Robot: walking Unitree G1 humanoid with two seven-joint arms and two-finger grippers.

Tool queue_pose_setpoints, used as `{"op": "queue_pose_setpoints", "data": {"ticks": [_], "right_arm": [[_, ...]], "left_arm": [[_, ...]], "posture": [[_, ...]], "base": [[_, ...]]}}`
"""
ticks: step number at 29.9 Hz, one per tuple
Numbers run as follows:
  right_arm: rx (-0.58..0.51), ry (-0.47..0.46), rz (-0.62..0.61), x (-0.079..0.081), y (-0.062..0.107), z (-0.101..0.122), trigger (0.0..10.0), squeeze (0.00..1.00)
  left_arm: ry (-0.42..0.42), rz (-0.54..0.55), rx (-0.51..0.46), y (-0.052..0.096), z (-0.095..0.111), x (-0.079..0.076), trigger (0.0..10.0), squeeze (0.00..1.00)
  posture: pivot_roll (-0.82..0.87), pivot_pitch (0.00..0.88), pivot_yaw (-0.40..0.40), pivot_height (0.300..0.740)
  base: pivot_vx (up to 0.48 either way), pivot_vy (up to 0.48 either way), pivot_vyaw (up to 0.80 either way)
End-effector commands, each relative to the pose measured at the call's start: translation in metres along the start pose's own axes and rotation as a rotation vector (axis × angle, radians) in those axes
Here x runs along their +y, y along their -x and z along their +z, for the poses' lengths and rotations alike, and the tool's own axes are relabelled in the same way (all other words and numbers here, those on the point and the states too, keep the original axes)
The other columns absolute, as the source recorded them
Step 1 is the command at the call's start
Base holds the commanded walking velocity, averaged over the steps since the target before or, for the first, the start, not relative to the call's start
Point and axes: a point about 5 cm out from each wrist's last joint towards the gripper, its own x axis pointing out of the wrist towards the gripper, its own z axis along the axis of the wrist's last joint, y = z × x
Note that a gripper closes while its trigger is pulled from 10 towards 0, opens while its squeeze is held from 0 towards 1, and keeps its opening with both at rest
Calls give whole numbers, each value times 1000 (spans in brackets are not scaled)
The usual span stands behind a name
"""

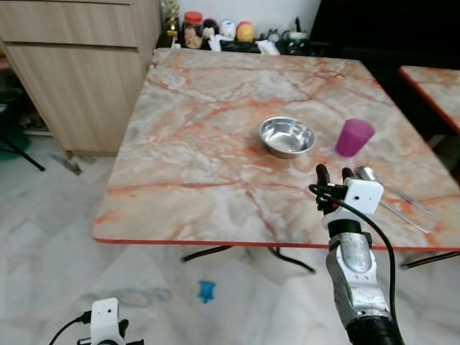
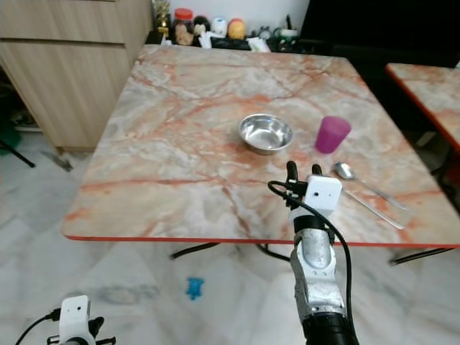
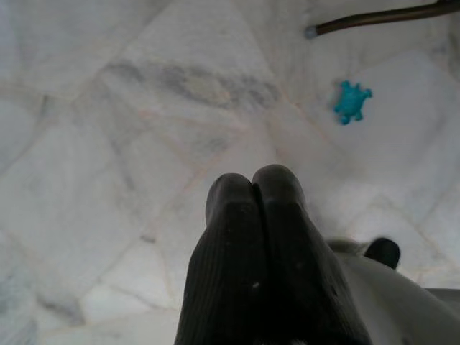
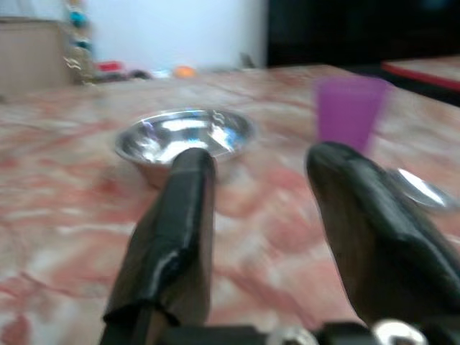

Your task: Setting the table

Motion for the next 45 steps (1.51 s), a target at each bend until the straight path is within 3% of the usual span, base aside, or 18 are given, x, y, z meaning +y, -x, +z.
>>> {"op": "queue_pose_setpoints", "data": {"ticks": [1,24,36,45], "right_arm": [[-10,-4,-7,-2,-2,3,10000,0],[-12,-10,-6,-2,-4,4,10000,0],[-6,-8,0,0,-3,2,10000,0],[-4,-7,-3,-2,-3,2,10000,0]], "left_arm": [[-1,0,24,1,-5,1,10000,0],[-9,-29,24,1,-6,-5,10000,0],[-42,-25,27,2,-7,-4,10000,0],[-36,-26,31,1,-8,-5,10000,0]], "posture": [[108,105,-81,740],[106,82,-84,740],[104,74,-83,740],[104,74,-86,740]], "base": [[0,368,0],[0,16,0],[0,-396,0],[0,0,0]]}}
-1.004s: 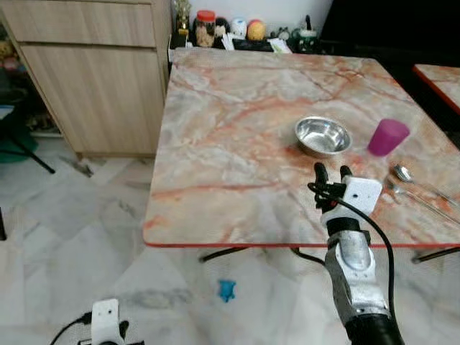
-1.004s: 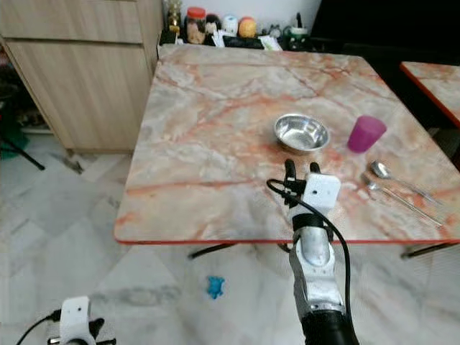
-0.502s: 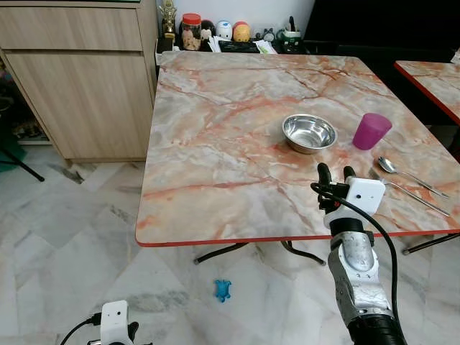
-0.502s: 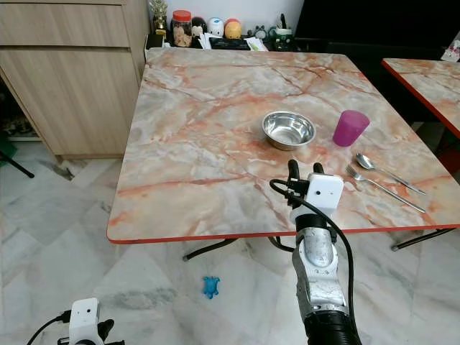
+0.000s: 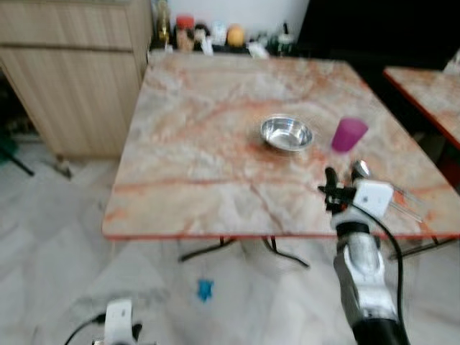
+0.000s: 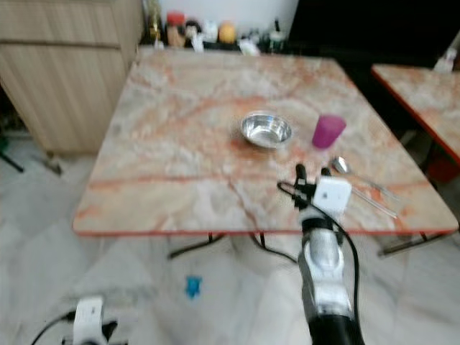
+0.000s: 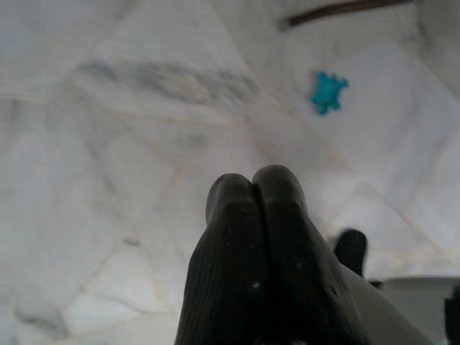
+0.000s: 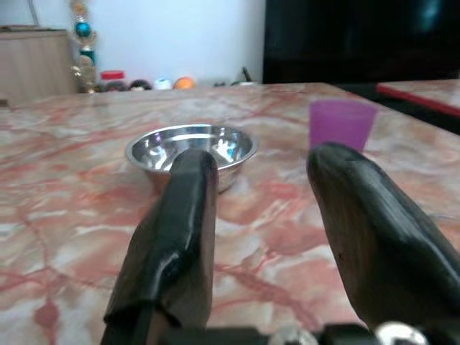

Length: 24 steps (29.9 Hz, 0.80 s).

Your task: Setting the table

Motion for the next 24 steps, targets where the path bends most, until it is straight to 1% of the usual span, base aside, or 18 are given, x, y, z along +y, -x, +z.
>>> {"op": "queue_pose_setpoints", "data": {"ticks": [1,14,24], "right_arm": [[11,6,-27,-9,2,-2,10000,0],[10,-1,-26,-8,2,-1,10000,0],[4,-1,-27,-8,-1,1,10000,0]], "left_arm": [[2,-10,28,1,-7,-4,10000,0],[21,-12,35,2,-9,-6,10000,0],[25,-13,36,2,-10,-7,10000,0]], "posture": [[103,78,-87,740],[102,84,-92,740],[103,87,-93,740]], "base": [[0,0,0],[0,0,0],[267,0,0]]}}
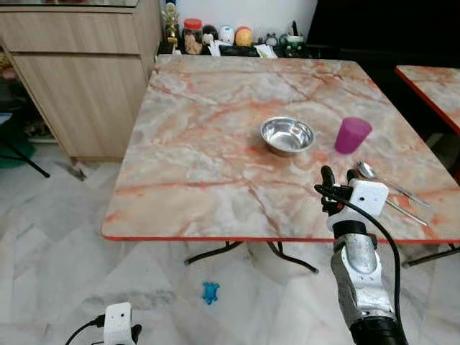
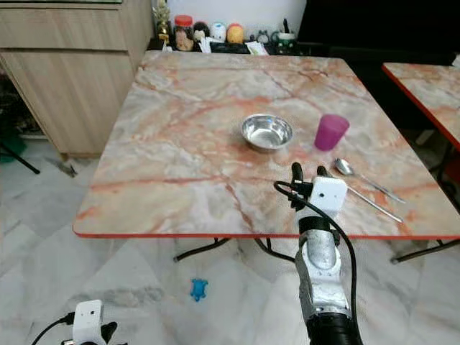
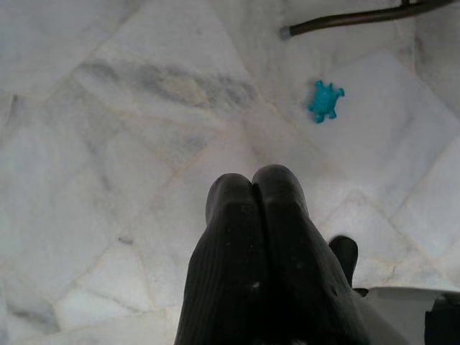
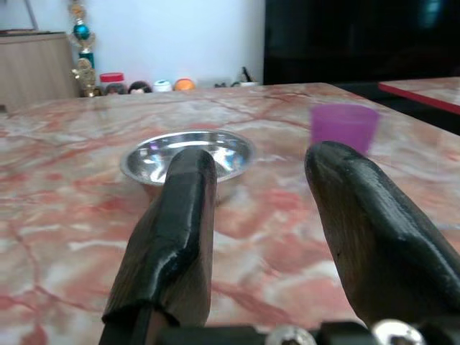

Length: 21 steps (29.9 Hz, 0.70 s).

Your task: Setting the table

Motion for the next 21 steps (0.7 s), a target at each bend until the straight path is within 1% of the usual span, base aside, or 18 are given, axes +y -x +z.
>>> {"op": "queue_pose_setpoints", "data": {"ticks": [1,5,8,10,11,13,15,18,21], "right_arm": [[-2,-5,-4,-1,-2,2,10000,0],[-6,-5,-3,0,-2,3,10000,0],[-10,-5,-5,-1,-3,4,10000,0],[-12,-2,-7,-2,-4,5,10000,0],[-12,-2,-7,-2,-4,5,10000,0],[-13,-2,-10,-2,-5,5,10000,0],[-12,-5,-9,-1,-5,5,10000,0],[-11,-8,-1,2,-5,4,10000,0],[-4,-11,10,4,-5,3,10000,0]], "left_arm": [[7,1,32,2,-8,0,10000,0],[-1,0,35,3,-9,2,10000,0],[-3,9,35,4,-12,8,10000,0],[-11,21,44,8,-18,14,10000,0],[-11,21,44,8,-18,14,10000,0],[-12,43,68,12,-27,23,10000,0],[-15,49,77,14,-30,26,10000,0],[-13,54,80,15,-32,27,10000,0],[-9,51,72,14,-29,25,10000,0]], "posture": [[103,87,-93,740],[102,86,-92,740],[103,86,-92,740],[105,89,-91,740],[105,89,-91,740],[111,90,-93,740],[111,92,-94,740],[113,93,-95,740],[110,95,-95,740]], "base": [[277,0,0],[295,0,0],[311,0,0],[309,0,0],[311,0,0],[309,0,0],[311,0,0],[309,0,0],[310,0,0]]}}
